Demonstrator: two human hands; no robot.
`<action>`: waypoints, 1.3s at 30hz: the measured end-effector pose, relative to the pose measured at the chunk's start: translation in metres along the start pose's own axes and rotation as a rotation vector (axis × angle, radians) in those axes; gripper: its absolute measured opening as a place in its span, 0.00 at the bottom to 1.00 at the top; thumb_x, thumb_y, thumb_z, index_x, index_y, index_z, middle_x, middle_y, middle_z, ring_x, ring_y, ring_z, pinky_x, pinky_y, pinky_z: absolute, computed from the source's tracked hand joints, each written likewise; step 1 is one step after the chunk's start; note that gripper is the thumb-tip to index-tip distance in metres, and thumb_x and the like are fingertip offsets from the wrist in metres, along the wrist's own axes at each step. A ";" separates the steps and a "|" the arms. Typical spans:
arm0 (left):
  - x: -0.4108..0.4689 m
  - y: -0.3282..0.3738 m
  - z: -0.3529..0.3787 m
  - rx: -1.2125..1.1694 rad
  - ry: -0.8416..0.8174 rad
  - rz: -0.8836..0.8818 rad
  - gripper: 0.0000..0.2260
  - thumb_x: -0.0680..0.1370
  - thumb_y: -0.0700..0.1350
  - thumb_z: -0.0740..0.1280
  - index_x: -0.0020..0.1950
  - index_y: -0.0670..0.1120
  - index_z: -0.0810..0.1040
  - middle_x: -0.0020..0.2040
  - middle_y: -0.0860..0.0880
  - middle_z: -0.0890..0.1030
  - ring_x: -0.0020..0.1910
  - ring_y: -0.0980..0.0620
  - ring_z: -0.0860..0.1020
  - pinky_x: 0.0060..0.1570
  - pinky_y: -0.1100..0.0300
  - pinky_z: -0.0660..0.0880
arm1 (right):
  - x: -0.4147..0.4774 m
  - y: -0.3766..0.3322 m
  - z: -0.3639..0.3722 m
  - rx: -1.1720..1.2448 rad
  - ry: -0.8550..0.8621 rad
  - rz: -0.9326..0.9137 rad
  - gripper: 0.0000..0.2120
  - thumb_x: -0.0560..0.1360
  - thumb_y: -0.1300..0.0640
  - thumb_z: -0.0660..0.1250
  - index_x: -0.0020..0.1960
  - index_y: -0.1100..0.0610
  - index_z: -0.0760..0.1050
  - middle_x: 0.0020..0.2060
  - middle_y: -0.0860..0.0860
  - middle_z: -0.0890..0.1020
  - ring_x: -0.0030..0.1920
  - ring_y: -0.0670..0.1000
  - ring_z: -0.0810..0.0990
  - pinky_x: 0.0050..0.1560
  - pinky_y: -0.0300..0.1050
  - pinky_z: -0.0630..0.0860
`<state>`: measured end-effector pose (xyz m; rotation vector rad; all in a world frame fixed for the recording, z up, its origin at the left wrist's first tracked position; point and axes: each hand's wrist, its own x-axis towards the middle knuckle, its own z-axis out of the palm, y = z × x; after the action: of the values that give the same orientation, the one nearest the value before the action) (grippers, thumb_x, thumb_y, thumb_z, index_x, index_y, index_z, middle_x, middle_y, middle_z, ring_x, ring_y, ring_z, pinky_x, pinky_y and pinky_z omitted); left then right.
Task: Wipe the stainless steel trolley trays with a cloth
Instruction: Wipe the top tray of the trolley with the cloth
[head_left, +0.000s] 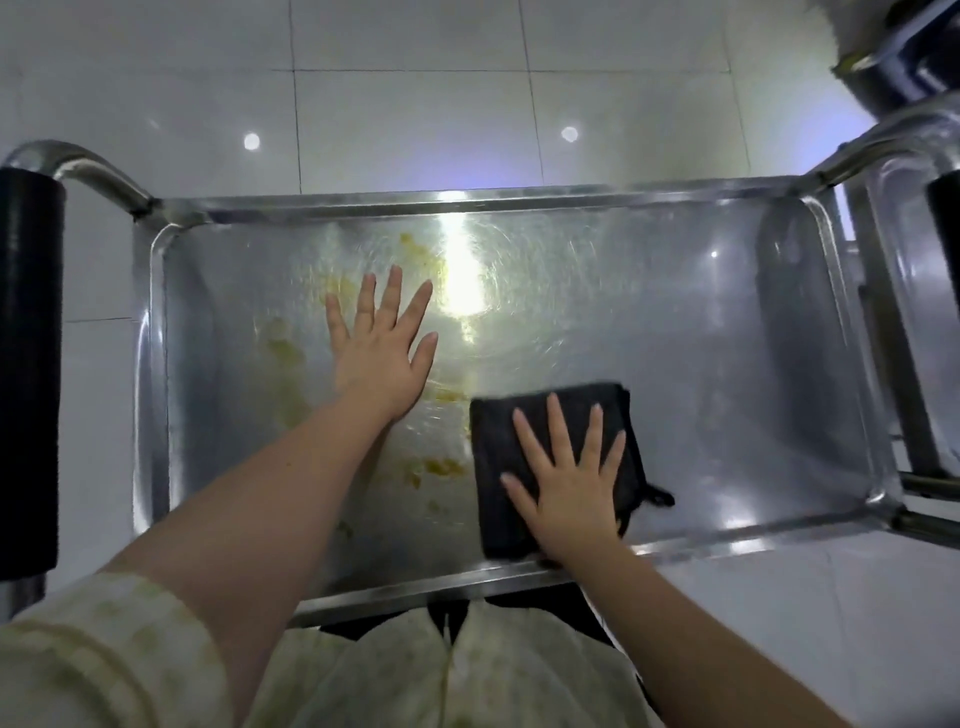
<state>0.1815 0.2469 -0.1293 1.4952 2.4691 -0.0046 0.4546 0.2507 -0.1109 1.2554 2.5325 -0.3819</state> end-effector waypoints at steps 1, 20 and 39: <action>0.000 0.000 0.000 0.006 0.003 0.000 0.26 0.80 0.62 0.36 0.79 0.60 0.39 0.80 0.51 0.39 0.78 0.47 0.37 0.72 0.35 0.38 | -0.022 0.000 0.008 -0.011 -0.018 -0.023 0.33 0.78 0.31 0.43 0.79 0.42 0.46 0.79 0.52 0.48 0.76 0.70 0.43 0.68 0.77 0.47; 0.000 -0.005 0.003 -0.034 0.016 -0.005 0.24 0.82 0.58 0.41 0.79 0.60 0.44 0.80 0.52 0.45 0.79 0.48 0.42 0.73 0.38 0.36 | 0.195 -0.022 -0.066 -0.045 0.040 0.014 0.33 0.74 0.27 0.36 0.76 0.36 0.34 0.79 0.47 0.38 0.75 0.68 0.34 0.66 0.75 0.32; -0.030 -0.077 -0.007 -0.066 0.007 -0.184 0.24 0.82 0.57 0.45 0.79 0.57 0.48 0.80 0.51 0.48 0.79 0.46 0.42 0.72 0.38 0.33 | 0.203 -0.091 -0.061 -0.021 0.024 -0.101 0.31 0.76 0.30 0.39 0.76 0.36 0.36 0.79 0.48 0.38 0.75 0.69 0.34 0.66 0.75 0.31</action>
<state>0.1258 0.1848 -0.1260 1.2393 2.5769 0.0476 0.2557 0.3673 -0.1203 1.1338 2.6207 -0.3634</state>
